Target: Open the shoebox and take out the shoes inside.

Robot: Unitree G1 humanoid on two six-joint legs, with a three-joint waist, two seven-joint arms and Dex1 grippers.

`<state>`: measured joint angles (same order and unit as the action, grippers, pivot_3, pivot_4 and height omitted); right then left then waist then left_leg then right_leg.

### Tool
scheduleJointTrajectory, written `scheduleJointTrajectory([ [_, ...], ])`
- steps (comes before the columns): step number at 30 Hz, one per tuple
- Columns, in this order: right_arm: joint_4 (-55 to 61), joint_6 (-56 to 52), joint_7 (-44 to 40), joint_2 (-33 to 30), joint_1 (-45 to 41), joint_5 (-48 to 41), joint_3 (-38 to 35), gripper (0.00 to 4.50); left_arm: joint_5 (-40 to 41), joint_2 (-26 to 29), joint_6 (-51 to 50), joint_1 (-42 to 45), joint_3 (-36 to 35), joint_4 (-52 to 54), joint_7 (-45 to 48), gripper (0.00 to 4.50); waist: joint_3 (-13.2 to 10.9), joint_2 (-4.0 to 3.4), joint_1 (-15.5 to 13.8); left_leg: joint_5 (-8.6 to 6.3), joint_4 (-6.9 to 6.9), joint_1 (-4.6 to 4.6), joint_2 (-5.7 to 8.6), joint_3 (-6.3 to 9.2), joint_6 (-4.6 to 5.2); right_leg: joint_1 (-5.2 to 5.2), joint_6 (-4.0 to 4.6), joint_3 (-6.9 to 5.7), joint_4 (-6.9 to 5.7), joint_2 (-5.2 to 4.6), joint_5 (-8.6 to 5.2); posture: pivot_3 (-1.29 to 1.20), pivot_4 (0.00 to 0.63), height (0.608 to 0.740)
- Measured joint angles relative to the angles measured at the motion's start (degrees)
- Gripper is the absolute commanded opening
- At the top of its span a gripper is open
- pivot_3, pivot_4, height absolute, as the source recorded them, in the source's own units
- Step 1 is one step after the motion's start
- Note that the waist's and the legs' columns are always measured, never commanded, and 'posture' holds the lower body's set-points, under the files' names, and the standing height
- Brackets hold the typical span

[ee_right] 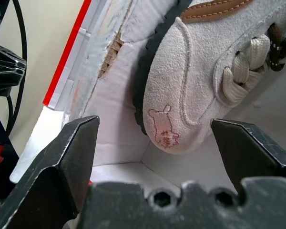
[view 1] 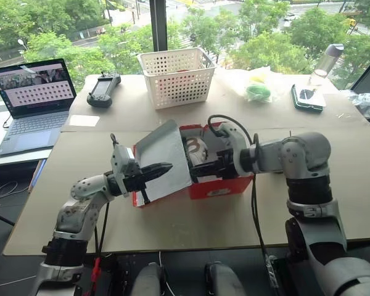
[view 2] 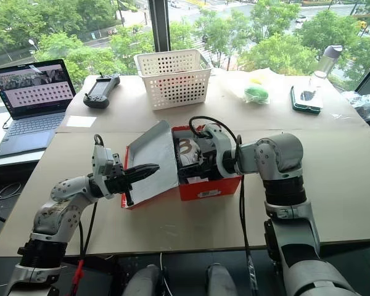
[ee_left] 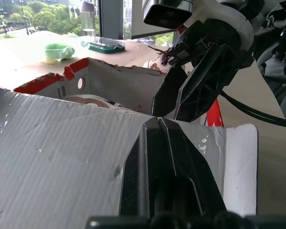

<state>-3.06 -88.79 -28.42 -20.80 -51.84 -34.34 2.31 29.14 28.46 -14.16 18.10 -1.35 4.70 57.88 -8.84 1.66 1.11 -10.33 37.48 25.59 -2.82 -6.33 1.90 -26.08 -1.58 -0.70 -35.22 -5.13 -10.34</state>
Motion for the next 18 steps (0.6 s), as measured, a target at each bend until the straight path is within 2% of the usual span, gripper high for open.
scheduleJointTrajectory([
  [5, -3.4, 9.1, -0.1, -0.6, -0.7, 5.1, 6.1, 4.49, 0.0, 0.1, 0.0, 0.1, 0.0, 0.0, -0.3, 0.00, 0.0, 0.04, 0.1, 0.00, 0.05, -0.14, -0.01, 0.00, 0.00, 0.14, 0.00, -0.03, -0.01, 0.01, -0.01, 0.00, 0.150, 0.733],
  [10, -5.8, 11.7, -0.7, -0.4, -0.1, 6.3, 7.0, 4.49, 0.0, 0.3, 0.0, 0.1, 0.0, 0.0, -0.5, 0.00, 0.0, 0.04, 0.0, 0.00, 0.29, -0.10, -0.03, 0.00, -0.01, 0.14, 0.08, -0.01, -0.14, -0.03, -0.02, 0.00, 0.150, 0.733],
  [14, -6.3, 12.2, -1.0, -0.1, -0.1, 6.6, 6.9, 3.51, 0.0, 0.4, 0.0, 0.1, 0.0, 0.0, -0.5, 0.00, 0.0, 0.04, 0.0, 0.00, 0.32, -0.11, -0.03, 0.02, -0.01, 0.14, 0.18, 0.02, -0.13, -0.05, -0.08, 0.00, 0.150, 0.733],
  [18, -6.1, 12.2, -1.3, 0.2, -0.1, 6.6, 6.1, 2.09, 0.0, 0.4, 0.0, 0.1, 0.0, 0.0, -0.5, 0.00, 0.0, 0.04, 0.0, 0.00, 0.33, -0.12, -0.04, 0.01, -0.01, 0.15, 0.17, 0.02, -0.13, -0.06, -0.08, 0.00, 0.150, 0.733],
])
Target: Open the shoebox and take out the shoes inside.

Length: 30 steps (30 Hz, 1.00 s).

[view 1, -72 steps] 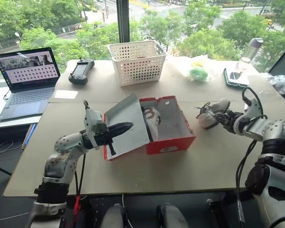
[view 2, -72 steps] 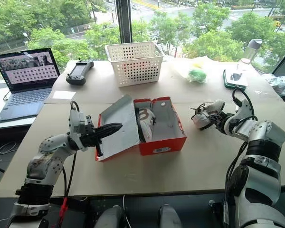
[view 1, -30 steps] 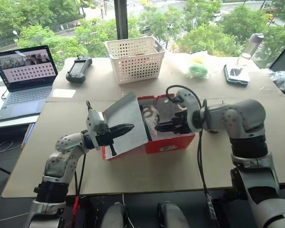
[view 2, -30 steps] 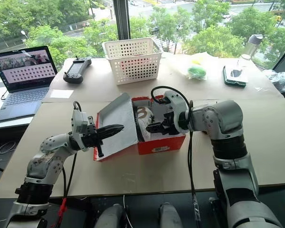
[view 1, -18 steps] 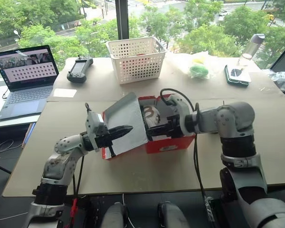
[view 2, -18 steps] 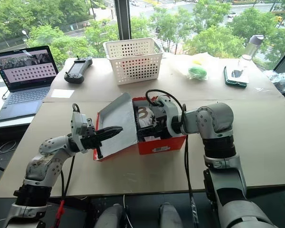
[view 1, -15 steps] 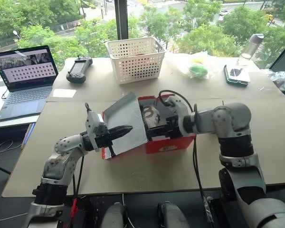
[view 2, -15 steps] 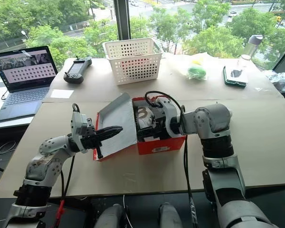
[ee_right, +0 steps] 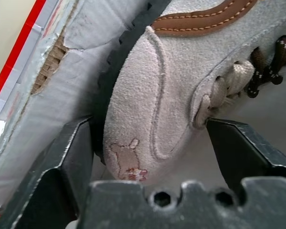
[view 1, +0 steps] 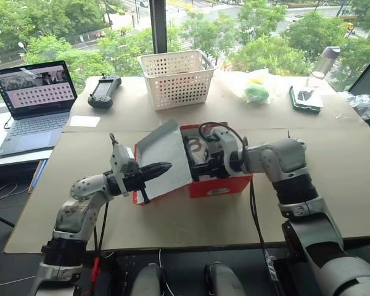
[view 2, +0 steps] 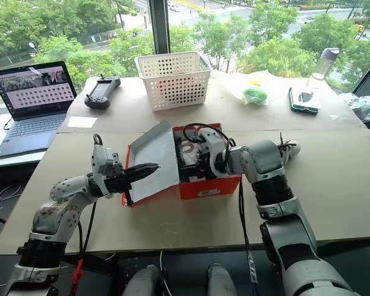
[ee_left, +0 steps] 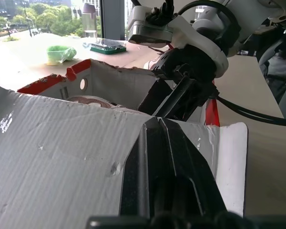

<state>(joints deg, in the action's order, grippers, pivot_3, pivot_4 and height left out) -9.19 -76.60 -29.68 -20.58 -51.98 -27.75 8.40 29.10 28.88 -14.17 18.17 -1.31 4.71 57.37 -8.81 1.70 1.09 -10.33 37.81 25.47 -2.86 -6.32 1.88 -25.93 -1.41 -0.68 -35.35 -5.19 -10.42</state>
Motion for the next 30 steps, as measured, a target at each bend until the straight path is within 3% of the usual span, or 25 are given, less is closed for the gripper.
scheduleJointTrajectory([
  [2, 0.3, 0.0, 0.0, 0.0, 0.0, 0.0, -0.1, 1.51, 0.0, 0.0, 0.0, 0.0, 0.0, 0.0, 0.0, 0.00, 0.0, 0.00, 0.0, 0.00, 0.00, 0.00, 0.00, 0.00, 0.00, 0.00, 0.00, 0.00, 0.00, 0.00, 0.00, 0.00, 0.150, 0.733],
  [13, 8.5, -4.5, 0.5, -3.5, 0.6, -0.7, -1.1, 1.51, -0.1, 0.0, 0.0, 0.1, 0.2, 0.0, 0.1, 0.00, 0.0, 0.00, -0.2, 0.01, 0.00, 0.33, 0.01, 0.01, 0.01, -0.26, 0.02, -0.02, 0.05, 0.00, 0.15, 0.00, 0.150, 0.733],
  [19, 15.8, -10.3, -2.7, -8.0, -1.6, -5.6, -5.2, 1.51, -0.6, 0.1, 0.0, 0.4, 0.3, -0.1, 0.2, 0.00, 0.0, 0.00, -0.2, 0.00, -0.01, 0.42, 0.00, 0.02, 0.02, -0.30, -0.16, -0.07, 0.19, 0.02, 0.25, 0.00, 0.150, 0.733],
  [25, 16.6, -13.8, -2.8, -7.7, -2.1, -7.6, -8.9, 1.51, -0.8, 0.1, 0.0, 0.8, 0.4, -0.2, 0.7, 0.00, 0.0, 0.00, -0.2, 0.00, -0.01, 0.42, 0.00, 0.02, 0.02, -0.29, -0.10, -0.08, 0.18, 0.02, 0.22, 0.00, 0.150, 0.733],
  [30, 15.7, -15.5, -2.6, -7.0, -6.1, -10.3, -17.1, 1.51, -0.7, -0.2, 0.1, 1.4, 0.4, -0.7, 1.3, 0.00, 0.0, 0.00, -0.2, 0.00, -0.01, 0.46, 0.02, 0.01, 0.02, -0.30, -0.14, -0.08, 0.22, 0.01, 0.25, 0.00, 0.150, 0.733],
])
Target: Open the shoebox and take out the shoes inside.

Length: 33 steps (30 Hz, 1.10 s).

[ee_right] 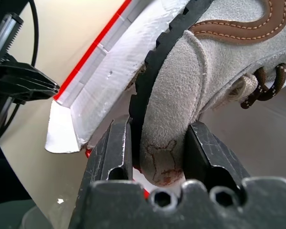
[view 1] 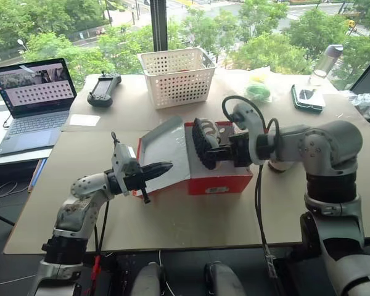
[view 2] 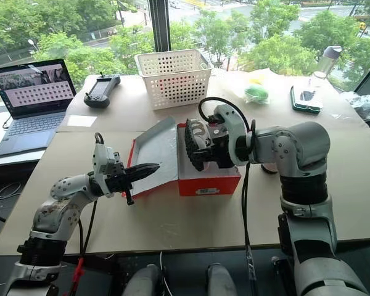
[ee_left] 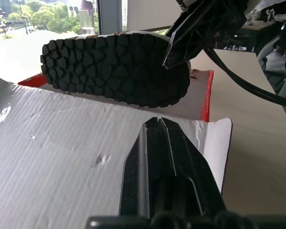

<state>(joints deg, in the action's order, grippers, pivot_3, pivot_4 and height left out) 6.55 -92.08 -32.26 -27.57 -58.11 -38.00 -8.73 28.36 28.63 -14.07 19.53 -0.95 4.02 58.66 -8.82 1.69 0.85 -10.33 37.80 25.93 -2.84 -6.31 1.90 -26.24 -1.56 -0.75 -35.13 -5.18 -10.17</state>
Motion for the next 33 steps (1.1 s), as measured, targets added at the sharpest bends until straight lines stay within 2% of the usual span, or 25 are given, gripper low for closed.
scheduleJointTrajectory([
  [6, -1.6, 0.0, -0.2, -3.0, -5.1, -5.1, -10.3, 1.51, 0.0, -1.2, 0.5, 0.1, 0.0, -0.4, 0.4, 0.00, 0.0, 0.00, -0.1, 0.00, 0.00, 0.08, 0.01, 0.01, 0.00, -0.02, -0.04, -0.05, 0.03, -0.01, 0.01, 0.00, 0.150, 0.733],
  [10, -4.9, 1.9, 2.7, -7.2, -8.8, -3.4, -15.7, 1.51, 0.0, -1.5, 0.8, 0.1, 0.0, -0.5, 0.4, 0.00, 0.0, 0.00, -0.1, 0.00, 0.00, 0.08, 0.02, 0.00, 0.00, 0.00, 0.02, -0.05, 0.08, -0.02, -0.02, 0.00, 0.150, 0.733],
  [14, -9.7, 16.1, 7.8, -20.5, -1.4, 9.9, -8.4, 1.51, -0.1, -1.9, 1.2, 0.3, 0.0, -0.9, 0.4, 0.00, 0.0, 0.00, -0.7, 0.00, 0.00, 0.10, 0.13, -0.07, 0.00, 0.01, 0.17, 0.02, 0.13, -0.17, -0.22, 0.00, 0.150, 0.733],
  [18, -13.2, 25.5, 11.8, -27.1, 7.9, 21.5, 1.4, 1.51, -0.1, -2.0, 1.3, 0.4, 0.1, -1.1, 0.4, 0.00, 0.0, -0.01, -0.1, -0.01, -0.01, 0.09, 0.14, -0.10, 0.02, -0.03, 0.10, 0.10, 0.09, -0.12, -0.19, 0.00, 0.150, 0.733],
  [25, -15.4, 33.1, 14.3, -29.1, 18.7, 32.6, 10.3, 1.51, -0.1, -2.2, 1.3, 0.6, 0.4, -1.2, 0.6, 0.00, 0.0, -0.03, 0.4, 0.00, -0.01, -0.09, 0.04, -0.07, 0.02, 0.03, -0.33, 0.15, 0.00, 0.06, -0.27, 0.00, 0.150, 0.733],
  [33, -16.0, 34.0, 13.7, -28.5, 23.3, 37.4, 14.8, 1.51, -0.1, -2.2, 1.3, 0.8, 0.5, -1.4, 0.8, 0.00, 0.0, -0.03, 0.2, 0.01, 0.06, -0.09, 0.09, -0.08, 0.04, 0.06, -0.26, 0.29, 0.05, -0.01, -0.34, 0.00, 0.150, 0.733],
])
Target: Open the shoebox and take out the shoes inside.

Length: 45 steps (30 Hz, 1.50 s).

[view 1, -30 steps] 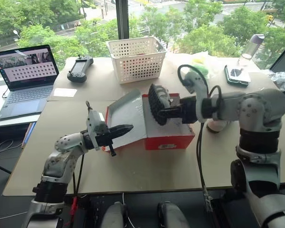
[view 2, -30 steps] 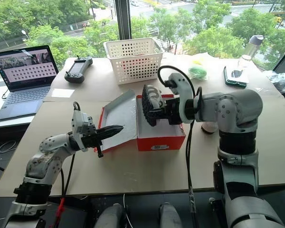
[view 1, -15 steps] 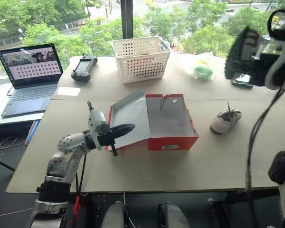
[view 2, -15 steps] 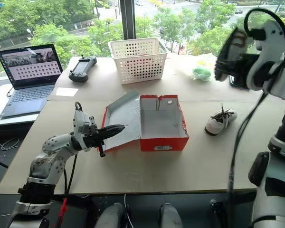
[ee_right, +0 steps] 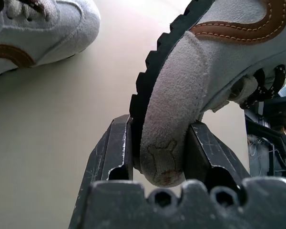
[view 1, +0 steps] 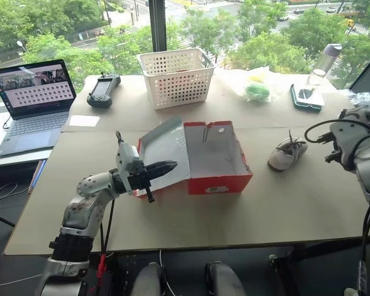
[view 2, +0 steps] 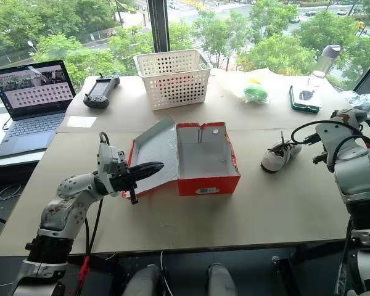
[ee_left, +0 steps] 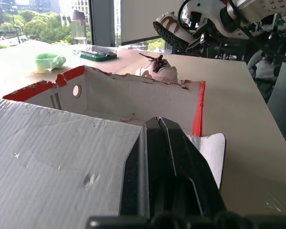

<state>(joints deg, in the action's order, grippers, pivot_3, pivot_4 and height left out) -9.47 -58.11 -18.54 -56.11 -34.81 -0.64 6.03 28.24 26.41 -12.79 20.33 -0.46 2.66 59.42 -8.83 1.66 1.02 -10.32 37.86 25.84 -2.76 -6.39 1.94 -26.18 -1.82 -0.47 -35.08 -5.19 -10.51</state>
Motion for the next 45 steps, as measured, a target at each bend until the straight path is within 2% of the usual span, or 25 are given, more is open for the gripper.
scheduleJointTrajectory([
  [8, 1.3, -0.6, -5.4, 1.9, 4.4, 0.0, 3.5, 1.51, 0.0, 0.0, 0.0, 0.1, 0.3, -0.3, 0.0, 0.00, 0.0, 0.00, -0.3, 0.00, 0.00, 0.00, 0.01, -0.01, 0.00, 0.03, 0.05, -0.04, -0.01, 0.01, 0.05, 0.00, 0.150, 0.733],
  [13, 0.1, 0.2, -7.1, 2.7, 4.2, 1.0, 3.7, 1.51, 0.0, 0.0, 0.0, 0.2, 0.3, -0.3, -0.2, 0.00, 0.0, 0.03, -0.3, 0.00, 0.04, -0.18, 0.00, -0.01, 0.00, 0.22, 0.01, -0.07, -0.01, 0.03, 0.00, 0.00, 0.150, 0.733],
  [15, -0.9, 0.9, -7.2, 3.1, 4.2, 1.6, 3.7, 2.10, 0.0, 0.0, 0.0, 0.2, 0.3, -0.3, -0.3, 0.00, 0.0, 0.09, -0.3, 0.00, 0.04, -0.36, -0.01, 0.00, 0.00, 0.46, -0.02, -0.10, 0.03, 0.03, -0.02, 0.00, 0.150, 0.733],
  [16, -1.5, 1.3, -7.3, 3.4, 4.2, 1.7, 3.6, 2.26, 0.0, 0.0, 0.0, 0.2, 0.3, -0.3, -0.3, 0.00, 0.1, 0.11, -0.3, 0.00, 0.04, -0.50, -0.02, 0.01, -0.01, 0.63, -0.03, -0.13, 0.06, 0.01, -0.03, 0.00, 0.150, 0.733],
  [22, -2.4, 1.9, -7.9, 6.2, 4.7, 1.5, 0.3, 4.31, 0.0, 0.4, -0.1, -0.2, 0.2, -0.1, -0.4, 0.00, 0.0, 0.12, -0.2, -0.01, 0.04, -0.70, -0.06, 0.05, -0.02, 0.88, -0.05, -0.18, 0.08, -0.03, -0.04, 0.00, 0.150, 0.733],
  [31, 0.3, -1.7, -10.0, 8.4, 3.7, -2.2, -6.9, 4.31, 0.0, 1.2, -0.1, -0.7, 0.2, 0.3, -0.2, 0.00, 0.0, 0.11, 0.0, -0.01, 0.03, -0.69, -0.06, 0.06, -0.01, 0.80, -0.02, -0.13, 0.05, -0.01, -0.04, 0.00, 0.150, 0.733],
  [41, 19.6, -11.5, -23.4, -1.4, -1.3, -15.5, -13.9, 4.31, -0.1, 3.8, -0.3, -0.6, 0.0, -0.2, 0.4, 0.00, 0.0, 0.06, -0.3, -0.02, -0.05, -0.53, -0.11, 0.11, -0.02, 0.54, 0.05, -0.15, 0.05, -0.02, -0.11, 0.00, 0.150, 0.733],
  [45, 22.9, -12.0, -24.5, 2.9, -5.2, -21.0, -18.9, 4.31, -0.2, 4.6, -0.9, -0.4, -0.4, -0.5, 0.2, 0.00, 0.0, 0.06, -0.1, -0.02, -0.05, -0.54, -0.09, 0.18, -0.02, 0.51, 0.01, -0.06, 0.04, 0.00, -0.07, 0.00, 0.150, 0.733],
])
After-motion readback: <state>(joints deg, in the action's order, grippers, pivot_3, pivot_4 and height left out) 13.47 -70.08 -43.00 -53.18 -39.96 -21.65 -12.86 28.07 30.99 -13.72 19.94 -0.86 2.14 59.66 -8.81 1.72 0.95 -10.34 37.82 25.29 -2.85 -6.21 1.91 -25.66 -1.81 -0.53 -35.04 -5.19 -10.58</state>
